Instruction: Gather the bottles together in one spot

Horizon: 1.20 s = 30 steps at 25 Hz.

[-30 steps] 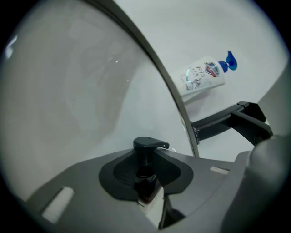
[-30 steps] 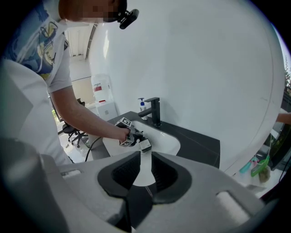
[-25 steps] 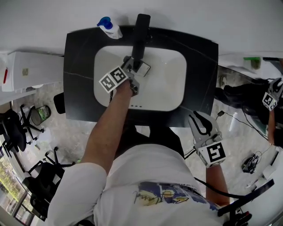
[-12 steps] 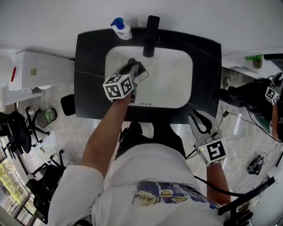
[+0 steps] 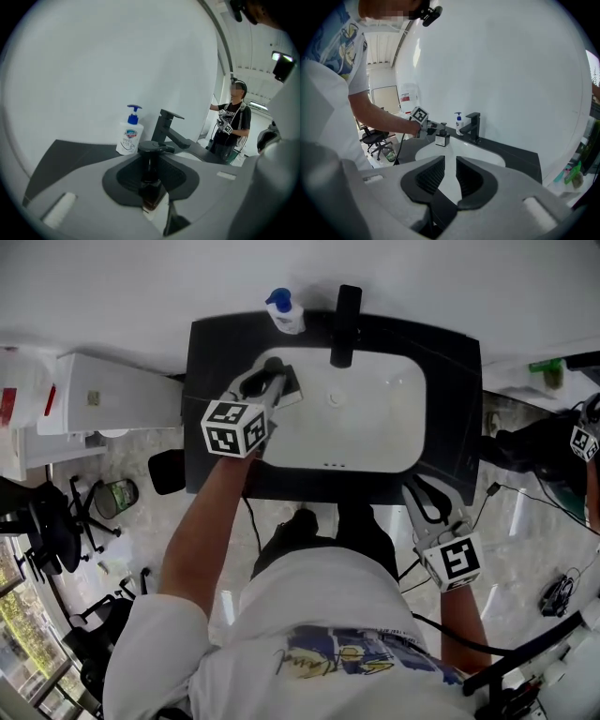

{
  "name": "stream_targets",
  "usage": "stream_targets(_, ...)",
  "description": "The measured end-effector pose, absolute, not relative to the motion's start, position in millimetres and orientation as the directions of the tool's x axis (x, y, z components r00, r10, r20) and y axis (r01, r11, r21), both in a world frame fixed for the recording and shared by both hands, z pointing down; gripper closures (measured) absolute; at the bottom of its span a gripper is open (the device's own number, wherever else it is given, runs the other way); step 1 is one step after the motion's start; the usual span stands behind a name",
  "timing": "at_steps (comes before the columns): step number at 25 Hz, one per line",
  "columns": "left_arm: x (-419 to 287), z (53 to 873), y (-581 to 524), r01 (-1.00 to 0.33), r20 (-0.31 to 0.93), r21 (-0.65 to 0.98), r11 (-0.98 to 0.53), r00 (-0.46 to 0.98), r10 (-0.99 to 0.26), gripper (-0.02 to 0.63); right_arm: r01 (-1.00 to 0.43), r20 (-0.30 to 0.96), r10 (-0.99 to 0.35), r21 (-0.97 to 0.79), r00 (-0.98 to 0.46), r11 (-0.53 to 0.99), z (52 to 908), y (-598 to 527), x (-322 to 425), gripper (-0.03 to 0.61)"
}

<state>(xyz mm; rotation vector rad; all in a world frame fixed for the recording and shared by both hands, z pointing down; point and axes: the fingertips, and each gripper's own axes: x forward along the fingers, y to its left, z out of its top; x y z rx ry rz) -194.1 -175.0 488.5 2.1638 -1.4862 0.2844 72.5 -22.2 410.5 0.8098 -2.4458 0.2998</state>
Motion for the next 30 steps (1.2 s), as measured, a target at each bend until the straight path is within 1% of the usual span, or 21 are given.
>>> stream_targets(7, -241.2, 454.5, -202.1, -0.927, 0.384, 0.206, -0.315, 0.372, -0.845, 0.531, -0.628, 0.555, -0.506, -0.037, -0.660, 0.778, 405.8, -17.8, 57.9, 0.503)
stream_targets(12, -263.4, 454.9, -232.2, -0.929, 0.379, 0.159, -0.335, 0.370, -0.848, 0.531, -0.651, 0.575, -0.530, -0.007, -0.623, 0.759, 405.7, -16.2, 61.3, 0.503)
stream_targets(25, -287.1, 477.7, -289.1, -0.916, 0.345, 0.083, -0.392, 0.395, -0.851, 0.531, -0.700, 0.646, -0.551, 0.036, -0.528, 0.713, 413.3, 13.5, 72.4, 0.503)
stream_targets(30, -287.5, 477.8, -294.5, -0.908, 0.312, 0.066, -0.414, 0.413, -0.855, 0.531, -0.705, 0.647, -0.558, 0.044, -0.520, 0.707, 413.2, 19.0, 65.0, 0.503)
